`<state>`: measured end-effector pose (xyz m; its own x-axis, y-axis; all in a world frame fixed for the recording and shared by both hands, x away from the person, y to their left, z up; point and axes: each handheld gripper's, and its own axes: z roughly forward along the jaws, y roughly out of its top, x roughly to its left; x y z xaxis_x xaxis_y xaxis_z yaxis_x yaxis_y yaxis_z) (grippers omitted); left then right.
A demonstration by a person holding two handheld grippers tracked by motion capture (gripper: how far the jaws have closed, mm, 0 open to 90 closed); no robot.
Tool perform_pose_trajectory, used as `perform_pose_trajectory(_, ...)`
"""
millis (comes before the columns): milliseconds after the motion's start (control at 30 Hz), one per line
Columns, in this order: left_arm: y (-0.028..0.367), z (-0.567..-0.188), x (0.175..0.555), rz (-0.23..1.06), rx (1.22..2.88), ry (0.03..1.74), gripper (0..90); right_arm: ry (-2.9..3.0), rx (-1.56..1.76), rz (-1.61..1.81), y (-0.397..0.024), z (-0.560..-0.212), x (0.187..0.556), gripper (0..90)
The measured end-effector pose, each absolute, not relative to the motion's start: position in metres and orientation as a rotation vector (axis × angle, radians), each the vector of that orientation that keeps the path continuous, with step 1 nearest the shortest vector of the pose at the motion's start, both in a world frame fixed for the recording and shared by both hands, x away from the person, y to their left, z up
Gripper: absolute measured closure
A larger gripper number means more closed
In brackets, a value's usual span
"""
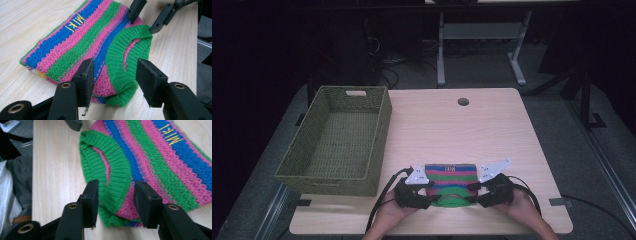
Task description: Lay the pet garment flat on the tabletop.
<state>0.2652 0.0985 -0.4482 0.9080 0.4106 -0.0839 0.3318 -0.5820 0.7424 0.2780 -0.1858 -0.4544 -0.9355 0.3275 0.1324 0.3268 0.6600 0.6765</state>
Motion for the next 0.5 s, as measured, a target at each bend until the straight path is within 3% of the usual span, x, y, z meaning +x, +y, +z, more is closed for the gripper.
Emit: perform_pose_trajectory(500, 0.0908, -0.4555, 0.2628, 0.11, 2.329, 0.486, 51.9, 2.867, 0.481, 1.087, -0.182, -0.4579, 0.2739, 63.2)
